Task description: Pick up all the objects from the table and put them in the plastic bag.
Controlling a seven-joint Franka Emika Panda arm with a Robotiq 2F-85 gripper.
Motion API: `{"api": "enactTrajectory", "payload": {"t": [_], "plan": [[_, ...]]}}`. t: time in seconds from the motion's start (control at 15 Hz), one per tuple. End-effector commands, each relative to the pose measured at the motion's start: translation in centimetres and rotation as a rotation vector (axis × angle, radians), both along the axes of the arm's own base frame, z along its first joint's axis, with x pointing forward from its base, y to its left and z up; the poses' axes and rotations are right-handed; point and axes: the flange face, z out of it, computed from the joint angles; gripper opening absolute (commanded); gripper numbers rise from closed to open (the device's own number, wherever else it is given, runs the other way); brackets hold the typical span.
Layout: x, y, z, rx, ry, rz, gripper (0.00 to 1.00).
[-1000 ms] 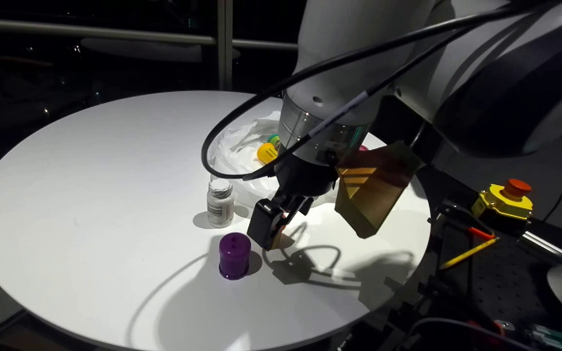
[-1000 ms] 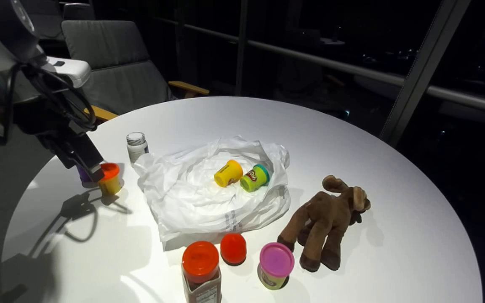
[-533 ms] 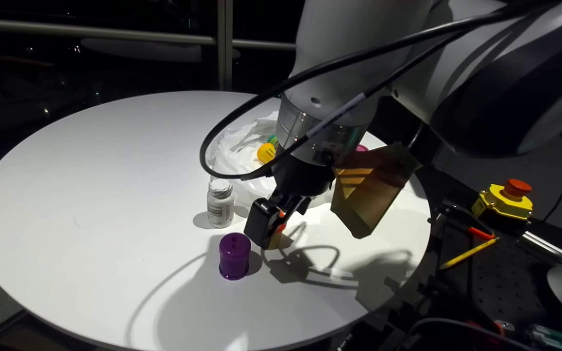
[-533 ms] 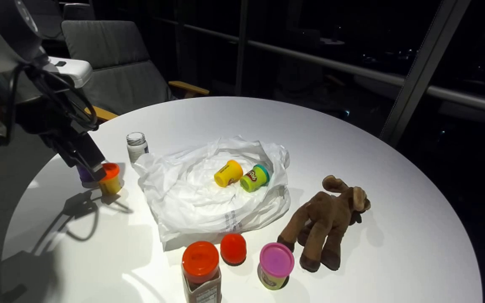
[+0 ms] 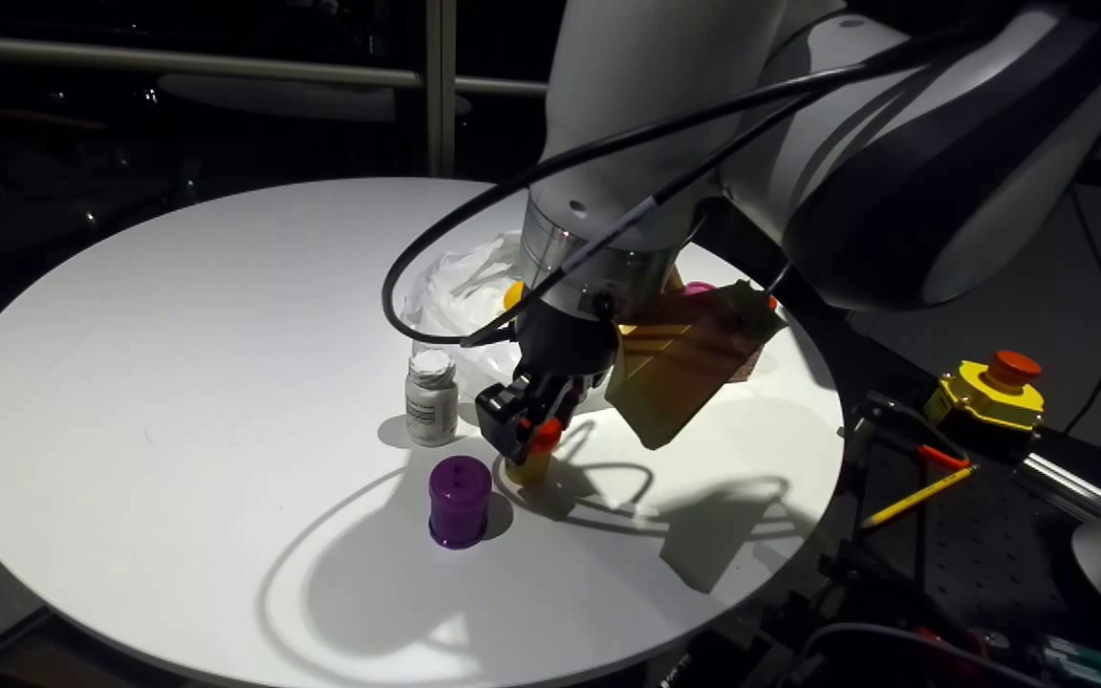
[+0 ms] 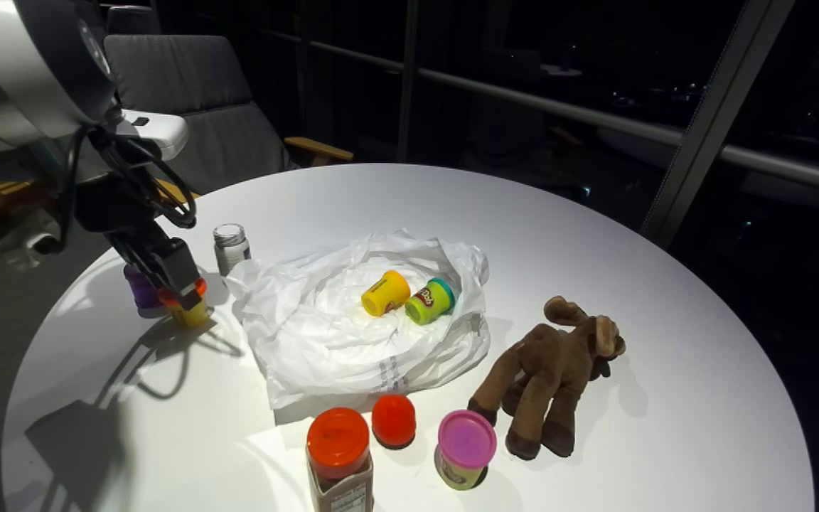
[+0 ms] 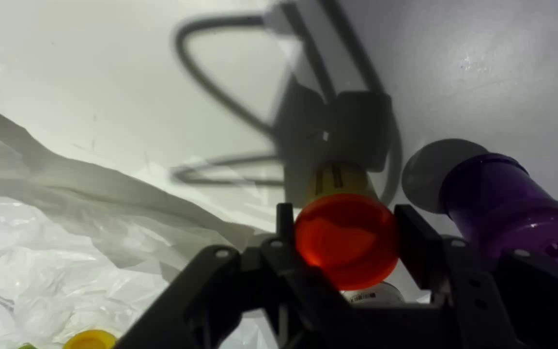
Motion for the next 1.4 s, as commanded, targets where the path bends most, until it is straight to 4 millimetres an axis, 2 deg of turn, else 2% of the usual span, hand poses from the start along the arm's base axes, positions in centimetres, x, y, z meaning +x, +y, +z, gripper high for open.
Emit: {"api": "enactTrajectory", "payload": {"t": [0.0, 0.13, 0.27, 0.47, 0.67, 0.8, 0.93, 1.33], "plan": [[1.5, -0.1, -0.8, 0.007, -0.006, -0.012, 0.29], [1.7, -0.1, -0.5, 0.012, -0.011, -0.015, 0.29], [1.3, -0.2, 0.7, 0.011, -0.01, -0.024, 0.29], [0.9, -1.5, 4.2, 0.001, -0.044, -0.065, 0.29], [1.6, -4.9, 8.1, -0.01, -0.102, -0.15, 0.29], [3.3, -8.2, 9.4, -0.022, -0.115, -0.223, 0.29], [5.0, -11.3, 9.1, -0.037, -0.102, -0.287, 0.29], [9.0, -18.5, 2.4, -0.094, -0.05, -0.445, 0.29]]}}
